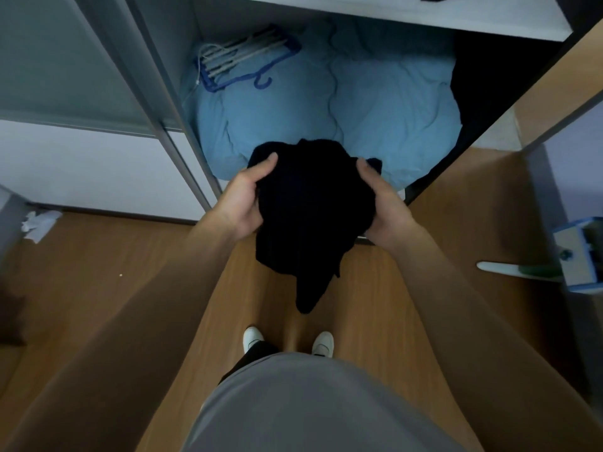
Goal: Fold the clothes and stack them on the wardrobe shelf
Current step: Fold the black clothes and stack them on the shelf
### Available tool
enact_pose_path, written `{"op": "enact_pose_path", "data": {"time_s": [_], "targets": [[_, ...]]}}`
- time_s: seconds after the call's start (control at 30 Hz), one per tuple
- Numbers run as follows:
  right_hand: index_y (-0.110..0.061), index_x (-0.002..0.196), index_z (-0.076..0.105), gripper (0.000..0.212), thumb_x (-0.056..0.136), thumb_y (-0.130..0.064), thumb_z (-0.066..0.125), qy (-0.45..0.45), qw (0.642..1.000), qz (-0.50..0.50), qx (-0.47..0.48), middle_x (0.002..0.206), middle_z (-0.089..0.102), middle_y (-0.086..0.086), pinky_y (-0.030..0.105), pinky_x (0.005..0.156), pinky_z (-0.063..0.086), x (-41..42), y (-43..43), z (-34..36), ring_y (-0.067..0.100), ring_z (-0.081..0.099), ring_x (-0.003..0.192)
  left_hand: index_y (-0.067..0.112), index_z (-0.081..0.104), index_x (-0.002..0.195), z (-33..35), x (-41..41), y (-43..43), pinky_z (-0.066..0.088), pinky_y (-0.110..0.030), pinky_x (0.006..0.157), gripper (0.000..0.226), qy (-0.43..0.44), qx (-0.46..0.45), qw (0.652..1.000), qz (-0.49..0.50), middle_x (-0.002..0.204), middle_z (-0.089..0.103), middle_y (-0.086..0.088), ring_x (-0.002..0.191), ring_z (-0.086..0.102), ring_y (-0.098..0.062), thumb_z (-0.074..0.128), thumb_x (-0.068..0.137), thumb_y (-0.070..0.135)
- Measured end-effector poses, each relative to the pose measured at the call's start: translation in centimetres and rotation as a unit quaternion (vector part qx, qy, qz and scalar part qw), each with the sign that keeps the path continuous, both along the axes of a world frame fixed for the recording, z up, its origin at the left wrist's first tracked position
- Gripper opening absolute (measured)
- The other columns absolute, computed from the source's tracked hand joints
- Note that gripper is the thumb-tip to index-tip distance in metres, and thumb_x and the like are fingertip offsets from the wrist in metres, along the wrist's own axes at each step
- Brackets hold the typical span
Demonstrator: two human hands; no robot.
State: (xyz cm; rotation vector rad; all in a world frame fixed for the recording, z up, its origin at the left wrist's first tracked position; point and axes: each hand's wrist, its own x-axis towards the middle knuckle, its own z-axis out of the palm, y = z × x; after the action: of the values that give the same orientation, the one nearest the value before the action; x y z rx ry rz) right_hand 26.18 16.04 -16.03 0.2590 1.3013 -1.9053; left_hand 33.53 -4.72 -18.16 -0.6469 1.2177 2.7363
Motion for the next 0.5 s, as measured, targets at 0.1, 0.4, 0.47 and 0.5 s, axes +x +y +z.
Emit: {"op": "enact_pose_path", "data": {"time_s": [0.1,0.4,0.47,0.5], "targets": [[-0.012,0.128,0.064,0.042,0.091,-0.030,0.071,0.040,0.999,-0.019,0.009,0.120,0.072,0.007,0.037,0.091,0.057,0.7,-0.5,-0.6,0.023,0.068,0.113,0.014,0.060,0.133,-0.2,0.6,0.1,0.049,-0.036,0.103,0.045,0.014,0.053,0.998,-0.009,0.136,0.063,-0.009,0.126,0.059,-0.025,0.054,0.099,0.042],[-0.014,0.131,0.062,0.043,0.096,-0.039,0.061,0.092,0.991,0.072,0.061,0.122,0.071,0.005,0.033,0.090,0.057,-0.1,-0.8,1.0,0.021,0.068,0.113,0.011,0.065,0.125,-0.5,0.5,-0.2,0.057,-0.033,0.088,0.042,-0.016,0.045,0.998,-0.028,0.127,0.068,-0.010,0.117,0.065,-0.025,0.063,0.093,0.038],[-0.014,0.127,0.064,0.042,0.095,-0.041,0.063,0.110,0.987,0.079,0.090,0.116,0.074,0.004,0.028,0.081,0.058,-0.7,-0.5,1.2,0.019,0.071,0.106,0.011,0.072,0.119,-0.4,0.2,-0.5,0.058,-0.033,0.084,0.039,-0.017,0.053,0.998,-0.004,0.124,0.069,-0.010,0.114,0.067,-0.025,0.063,0.091,0.038],[-0.014,0.124,0.065,0.041,0.094,-0.043,0.063,0.121,0.984,0.081,0.107,0.112,0.075,0.003,0.025,0.076,0.058,-0.8,-0.4,1.2,0.018,0.072,0.102,0.013,0.075,0.114,-0.4,0.2,-0.6,0.058,-0.034,0.083,0.038,-0.017,0.052,0.998,-0.001,0.123,0.070,-0.010,0.114,0.067,-0.025,0.062,0.091,0.041]]}}
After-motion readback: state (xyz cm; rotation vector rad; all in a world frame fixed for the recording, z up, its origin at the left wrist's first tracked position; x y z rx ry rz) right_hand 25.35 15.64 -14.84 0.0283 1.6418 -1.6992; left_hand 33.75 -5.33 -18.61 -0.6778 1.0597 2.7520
